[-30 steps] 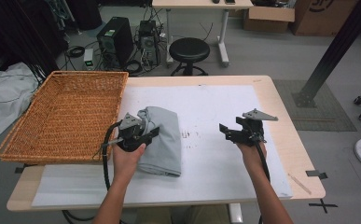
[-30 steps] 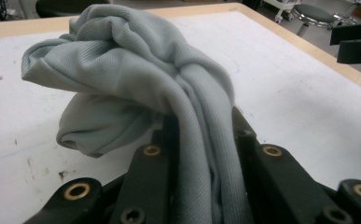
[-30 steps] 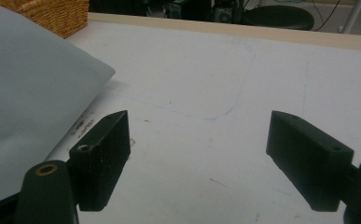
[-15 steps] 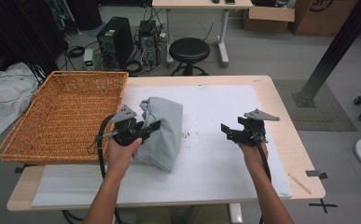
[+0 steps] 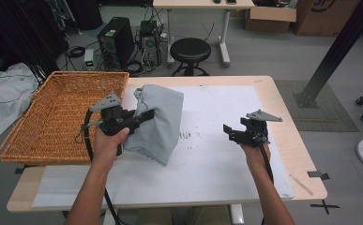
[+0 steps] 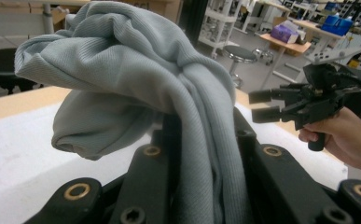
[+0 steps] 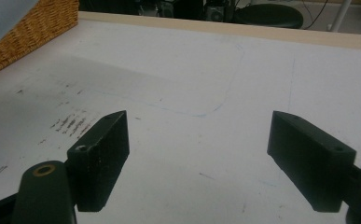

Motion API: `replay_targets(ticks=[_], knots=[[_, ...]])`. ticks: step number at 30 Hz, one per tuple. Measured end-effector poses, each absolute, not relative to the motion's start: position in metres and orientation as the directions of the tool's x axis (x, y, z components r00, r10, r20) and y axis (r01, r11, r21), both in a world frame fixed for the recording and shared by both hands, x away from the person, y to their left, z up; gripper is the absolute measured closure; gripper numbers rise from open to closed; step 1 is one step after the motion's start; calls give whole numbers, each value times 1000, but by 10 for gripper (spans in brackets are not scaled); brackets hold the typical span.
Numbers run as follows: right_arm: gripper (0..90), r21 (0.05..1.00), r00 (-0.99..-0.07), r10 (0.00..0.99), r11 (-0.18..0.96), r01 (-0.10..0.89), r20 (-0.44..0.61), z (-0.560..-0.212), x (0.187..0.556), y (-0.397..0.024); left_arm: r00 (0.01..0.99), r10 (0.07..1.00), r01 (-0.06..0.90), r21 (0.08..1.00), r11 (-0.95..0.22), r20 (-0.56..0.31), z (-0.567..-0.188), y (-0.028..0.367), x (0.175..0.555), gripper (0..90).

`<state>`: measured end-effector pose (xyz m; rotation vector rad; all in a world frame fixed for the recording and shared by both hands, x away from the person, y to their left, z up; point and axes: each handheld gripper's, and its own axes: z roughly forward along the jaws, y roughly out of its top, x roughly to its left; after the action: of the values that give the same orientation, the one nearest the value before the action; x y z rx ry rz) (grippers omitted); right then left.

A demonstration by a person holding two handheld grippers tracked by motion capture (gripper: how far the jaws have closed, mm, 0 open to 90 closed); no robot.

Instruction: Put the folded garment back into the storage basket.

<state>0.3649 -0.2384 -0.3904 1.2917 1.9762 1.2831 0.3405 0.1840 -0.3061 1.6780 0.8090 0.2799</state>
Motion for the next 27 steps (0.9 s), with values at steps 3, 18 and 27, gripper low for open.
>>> replay_targets(ticks=[3,18,27], knots=[[204,879,-455,884,128,459,109,-388,364,-239,734,635,348,936,-46,-241,-298,194,342,748],[203,878,-435,895,127,462,100,-385,361,-241,697,681,303,953,3,-224,-262,263,350,747],[202,877,-424,902,131,462,88,-381,359,-238,628,740,316,948,42,-242,-255,322,359,746]])
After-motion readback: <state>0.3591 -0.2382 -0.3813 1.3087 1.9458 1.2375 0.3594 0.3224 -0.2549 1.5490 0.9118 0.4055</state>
